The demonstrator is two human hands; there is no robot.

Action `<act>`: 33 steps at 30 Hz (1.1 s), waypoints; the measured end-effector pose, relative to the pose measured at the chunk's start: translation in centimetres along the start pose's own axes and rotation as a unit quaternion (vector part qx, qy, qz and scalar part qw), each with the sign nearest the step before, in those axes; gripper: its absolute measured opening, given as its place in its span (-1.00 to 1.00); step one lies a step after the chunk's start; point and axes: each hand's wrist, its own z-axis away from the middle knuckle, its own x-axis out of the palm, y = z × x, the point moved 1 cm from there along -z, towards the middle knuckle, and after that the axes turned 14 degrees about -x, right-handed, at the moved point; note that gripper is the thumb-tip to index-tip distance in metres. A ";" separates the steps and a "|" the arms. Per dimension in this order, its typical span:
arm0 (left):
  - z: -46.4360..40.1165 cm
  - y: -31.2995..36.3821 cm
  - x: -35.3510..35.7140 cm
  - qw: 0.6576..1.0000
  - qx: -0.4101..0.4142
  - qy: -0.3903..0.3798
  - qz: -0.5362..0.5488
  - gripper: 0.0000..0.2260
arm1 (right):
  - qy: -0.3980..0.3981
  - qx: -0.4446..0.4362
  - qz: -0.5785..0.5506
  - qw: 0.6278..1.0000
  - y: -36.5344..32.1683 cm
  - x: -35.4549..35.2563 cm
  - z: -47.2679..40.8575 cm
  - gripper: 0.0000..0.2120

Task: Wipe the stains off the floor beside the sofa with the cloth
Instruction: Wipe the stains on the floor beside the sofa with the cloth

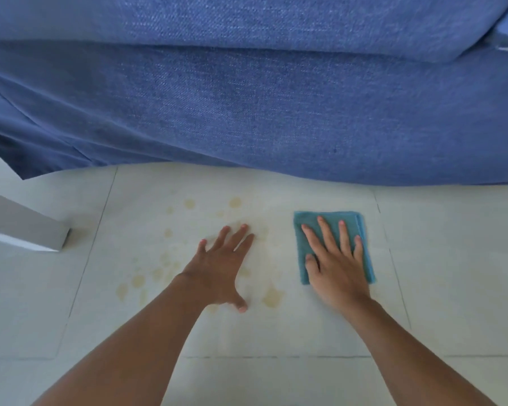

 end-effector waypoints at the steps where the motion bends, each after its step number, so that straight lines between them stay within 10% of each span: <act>1: 0.2 -0.3 0.0 1.000 -0.004 -0.005 -0.004 0.26 | 0.008 0.038 -0.002 0.999 0.0 0.2 1.6 -0.38; 18: 1.8 -2.7 1.1 0.998 -0.039 -0.029 -0.048 0.28 | 0.042 0.108 0.002 0.993 -7.2 3.9 8.3 -0.39; 30: 2.2 -3.8 1.7 0.999 -0.039 0.004 -0.023 0.28 | 0.023 -0.051 0.006 0.998 -10.8 4.3 6.8 -0.38; 33: 2.1 -4.8 0.7 0.998 -0.047 -0.001 -0.048 0.31 | 0.042 0.045 0.004 0.998 -9.4 3.9 5.5 -0.39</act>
